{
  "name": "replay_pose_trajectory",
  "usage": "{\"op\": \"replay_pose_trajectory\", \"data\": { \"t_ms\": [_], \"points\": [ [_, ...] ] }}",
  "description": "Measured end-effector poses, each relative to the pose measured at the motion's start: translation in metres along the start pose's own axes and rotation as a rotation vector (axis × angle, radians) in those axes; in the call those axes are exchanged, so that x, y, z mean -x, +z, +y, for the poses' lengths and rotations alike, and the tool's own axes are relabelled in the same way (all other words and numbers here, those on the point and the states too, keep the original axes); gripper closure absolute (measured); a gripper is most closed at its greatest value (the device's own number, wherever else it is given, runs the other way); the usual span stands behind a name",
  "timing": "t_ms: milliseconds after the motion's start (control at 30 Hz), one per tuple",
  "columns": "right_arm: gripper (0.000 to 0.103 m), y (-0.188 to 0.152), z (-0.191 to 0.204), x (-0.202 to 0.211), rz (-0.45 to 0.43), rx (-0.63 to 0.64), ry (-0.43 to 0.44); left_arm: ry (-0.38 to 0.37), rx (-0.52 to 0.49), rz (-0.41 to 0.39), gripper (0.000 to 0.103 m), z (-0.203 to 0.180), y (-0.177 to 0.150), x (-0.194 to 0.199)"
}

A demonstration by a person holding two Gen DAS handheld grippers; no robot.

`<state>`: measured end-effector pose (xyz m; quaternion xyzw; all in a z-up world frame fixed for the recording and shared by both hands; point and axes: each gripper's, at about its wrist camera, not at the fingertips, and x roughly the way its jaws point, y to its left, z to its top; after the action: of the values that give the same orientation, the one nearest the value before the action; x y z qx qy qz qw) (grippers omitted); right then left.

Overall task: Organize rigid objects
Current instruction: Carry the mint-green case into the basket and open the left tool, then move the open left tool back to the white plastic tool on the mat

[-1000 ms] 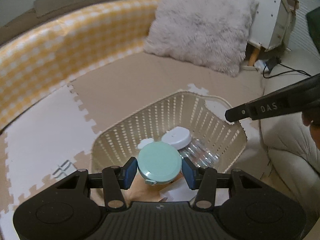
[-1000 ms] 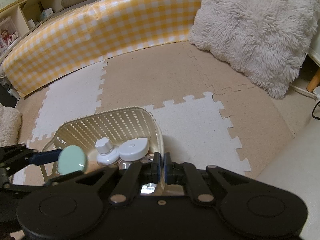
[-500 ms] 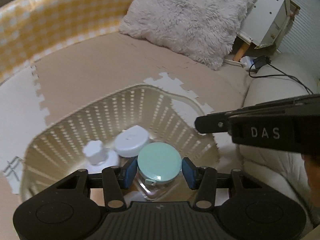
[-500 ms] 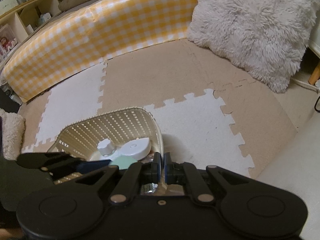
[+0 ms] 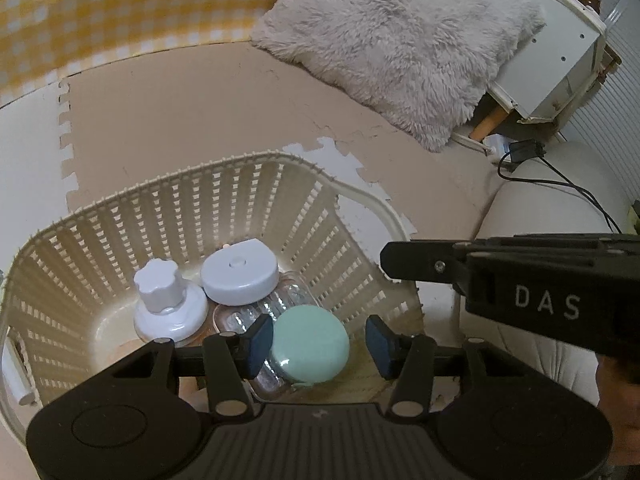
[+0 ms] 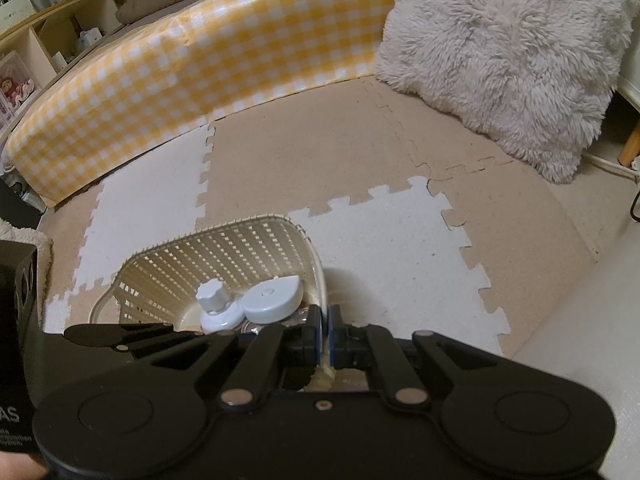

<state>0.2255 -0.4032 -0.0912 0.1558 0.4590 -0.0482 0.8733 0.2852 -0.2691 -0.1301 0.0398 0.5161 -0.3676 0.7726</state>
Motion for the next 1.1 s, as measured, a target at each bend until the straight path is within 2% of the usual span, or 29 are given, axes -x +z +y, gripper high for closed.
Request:
{"op": "replay_pose_trajectory", "data": {
  "t_ms": [367, 567, 800, 1000, 1100],
  "points": [
    [0.099, 0.000, -0.001, 0.001, 0.001, -0.003, 0.002, 0.022, -0.026, -0.014, 0.045, -0.002, -0.003, 0.020],
    [0.099, 0.000, -0.001, 0.001, -0.001, -0.002, -0.001, 0.032, -0.041, -0.049, 0.039, -0.002, -0.005, 0.045],
    [0.099, -0.001, 0.000, 0.000, -0.004, 0.001, -0.007, 0.038, -0.064, -0.086, 0.037, -0.008, -0.005, 0.078],
    [0.099, -0.002, 0.001, -0.001, 0.000, 0.006, -0.014, 0.041, -0.086, -0.125, 0.029, -0.015, -0.011, 0.104],
    [0.099, -0.002, 0.002, 0.000, 0.002, 0.011, -0.019, 0.048, -0.102, -0.149, 0.019, -0.015, -0.017, 0.117]
  ]
}}
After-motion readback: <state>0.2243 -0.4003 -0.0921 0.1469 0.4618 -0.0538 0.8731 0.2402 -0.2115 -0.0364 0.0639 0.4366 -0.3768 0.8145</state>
